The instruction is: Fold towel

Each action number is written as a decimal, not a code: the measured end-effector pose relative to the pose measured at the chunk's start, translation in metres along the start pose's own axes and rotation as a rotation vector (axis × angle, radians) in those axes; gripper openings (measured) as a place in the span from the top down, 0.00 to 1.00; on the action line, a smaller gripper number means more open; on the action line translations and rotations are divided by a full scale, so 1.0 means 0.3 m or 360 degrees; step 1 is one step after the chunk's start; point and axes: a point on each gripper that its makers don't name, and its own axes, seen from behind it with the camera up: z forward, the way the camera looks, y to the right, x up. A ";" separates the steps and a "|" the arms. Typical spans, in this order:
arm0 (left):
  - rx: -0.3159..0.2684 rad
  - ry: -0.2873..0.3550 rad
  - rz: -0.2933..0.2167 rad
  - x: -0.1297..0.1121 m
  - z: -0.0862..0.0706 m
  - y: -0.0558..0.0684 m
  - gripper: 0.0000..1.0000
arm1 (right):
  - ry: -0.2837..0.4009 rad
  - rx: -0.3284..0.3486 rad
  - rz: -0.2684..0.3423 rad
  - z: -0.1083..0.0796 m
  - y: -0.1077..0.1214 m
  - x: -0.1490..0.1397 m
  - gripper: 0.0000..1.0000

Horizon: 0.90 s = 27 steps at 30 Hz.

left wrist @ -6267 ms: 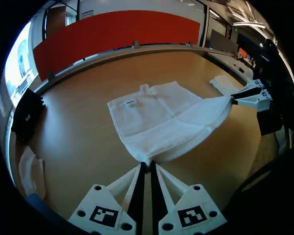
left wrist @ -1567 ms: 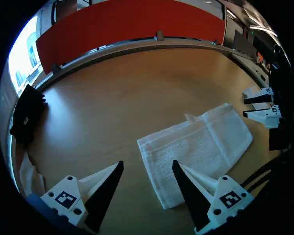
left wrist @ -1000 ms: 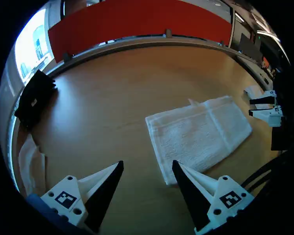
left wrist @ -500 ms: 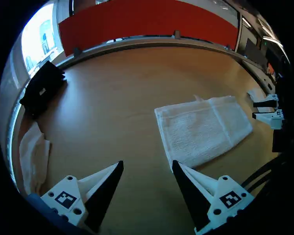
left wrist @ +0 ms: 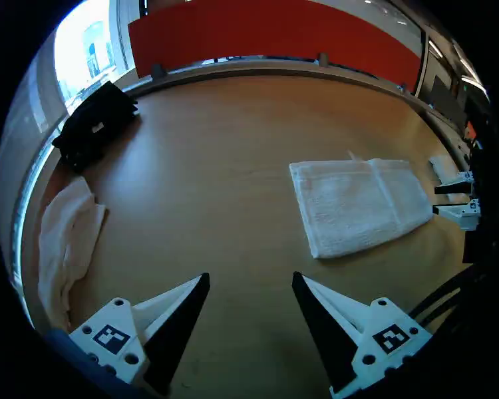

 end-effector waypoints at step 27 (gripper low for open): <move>0.0039 -0.0028 -0.0070 -0.099 -0.078 -0.055 0.08 | -0.0105 0.0108 -0.0141 0.008 -0.013 -0.086 0.54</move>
